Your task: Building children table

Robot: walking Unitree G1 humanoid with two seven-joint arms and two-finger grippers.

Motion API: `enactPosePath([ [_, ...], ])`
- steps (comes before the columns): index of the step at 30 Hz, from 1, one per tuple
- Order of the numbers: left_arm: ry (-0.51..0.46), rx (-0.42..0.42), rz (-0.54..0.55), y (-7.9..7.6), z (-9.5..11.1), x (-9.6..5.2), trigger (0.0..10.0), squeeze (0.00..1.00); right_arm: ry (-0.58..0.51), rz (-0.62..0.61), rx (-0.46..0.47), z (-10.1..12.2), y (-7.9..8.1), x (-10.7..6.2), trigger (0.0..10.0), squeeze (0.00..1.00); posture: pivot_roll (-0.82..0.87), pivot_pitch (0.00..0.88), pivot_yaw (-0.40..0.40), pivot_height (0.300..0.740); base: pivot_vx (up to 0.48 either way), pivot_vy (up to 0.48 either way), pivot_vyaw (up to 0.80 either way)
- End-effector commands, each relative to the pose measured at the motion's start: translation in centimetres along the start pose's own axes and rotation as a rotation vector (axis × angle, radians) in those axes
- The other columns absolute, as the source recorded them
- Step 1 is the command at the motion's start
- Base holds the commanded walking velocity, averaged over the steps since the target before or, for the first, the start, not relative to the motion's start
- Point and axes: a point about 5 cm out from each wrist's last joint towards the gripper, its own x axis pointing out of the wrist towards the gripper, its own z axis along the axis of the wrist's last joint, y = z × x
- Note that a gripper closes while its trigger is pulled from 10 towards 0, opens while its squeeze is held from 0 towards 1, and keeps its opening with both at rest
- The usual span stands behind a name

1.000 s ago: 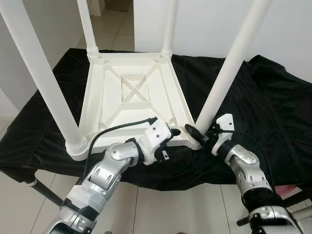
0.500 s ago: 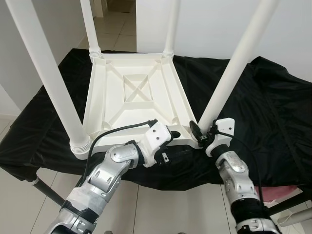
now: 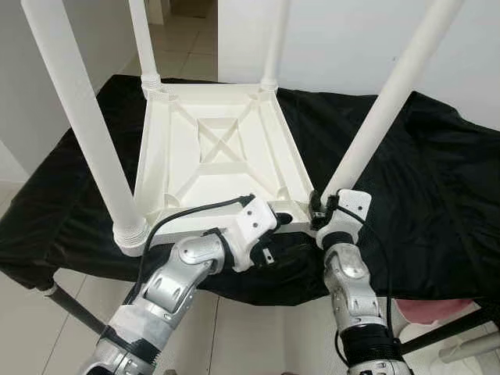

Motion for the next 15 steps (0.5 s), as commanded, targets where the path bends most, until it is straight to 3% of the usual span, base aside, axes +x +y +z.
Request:
enactPosePath([
  [1, 0.007, -0.011, -0.016, -0.5, -0.2, 0.1, 10.0, 0.0, -0.008, 0.039, 0.065, 0.3, 1.0, -0.3, 10.0, 0.0, -0.05, 0.0, -0.06, 0.74, 0.0, 0.0, 0.0],
  [7, 0.006, -0.012, -0.01, -0.5, -0.2, 0.0, 10.0, 0.0, -0.005, 0.024, 0.049, 0.3, 0.7, -0.5, 10.0, 0.0, -0.05, 0.0, -0.064, 0.74, 0.0, 0.0, 0.0],
  [8, 0.006, -0.011, -0.008, -0.4, -0.1, 0.0, 10.0, 0.0, -0.016, 0.029, 0.069, 0.5, 0.5, -0.5, 10.0, 1.0, -0.05, 0.0, -0.066, 0.74, 0.0, 0.0, 0.0],
  [15, 0.006, -0.006, -0.004, -0.4, -0.1, -0.1, 10.0, 0.0, -0.043, 0.063, 0.068, 1.0, -0.8, -0.6, 10.0, 1.0, -0.05, 0.0, -0.069, 0.74, 0.0, 0.0, 0.0],
])
